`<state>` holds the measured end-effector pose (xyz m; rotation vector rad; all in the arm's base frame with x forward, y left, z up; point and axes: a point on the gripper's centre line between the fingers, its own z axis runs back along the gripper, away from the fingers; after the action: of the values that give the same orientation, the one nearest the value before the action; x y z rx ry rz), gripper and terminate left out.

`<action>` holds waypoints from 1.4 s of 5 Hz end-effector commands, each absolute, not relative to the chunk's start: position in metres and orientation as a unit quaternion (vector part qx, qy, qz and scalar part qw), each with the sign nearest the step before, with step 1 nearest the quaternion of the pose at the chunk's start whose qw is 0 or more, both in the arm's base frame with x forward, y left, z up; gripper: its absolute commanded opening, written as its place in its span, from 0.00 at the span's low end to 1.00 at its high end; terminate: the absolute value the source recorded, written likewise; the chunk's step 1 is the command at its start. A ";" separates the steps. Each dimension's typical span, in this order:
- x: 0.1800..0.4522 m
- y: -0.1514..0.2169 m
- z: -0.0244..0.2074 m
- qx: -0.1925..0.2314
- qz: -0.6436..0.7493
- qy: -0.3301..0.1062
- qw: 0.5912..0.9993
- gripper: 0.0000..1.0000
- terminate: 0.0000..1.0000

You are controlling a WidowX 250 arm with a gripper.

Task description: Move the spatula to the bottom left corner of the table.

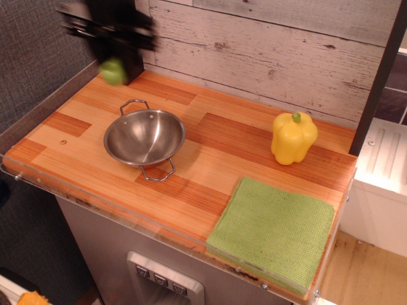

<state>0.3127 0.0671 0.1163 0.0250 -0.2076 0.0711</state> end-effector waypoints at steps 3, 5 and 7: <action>0.360 -0.013 0.048 0.022 -0.015 -0.087 0.996 0.00 0.00; 0.367 -0.010 0.031 0.015 -0.031 -0.076 0.997 1.00 0.00; 0.363 -0.006 0.071 -0.002 -0.060 -0.094 0.994 1.00 0.00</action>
<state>0.3649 -0.0080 0.0466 -0.0166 -0.1208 -0.1149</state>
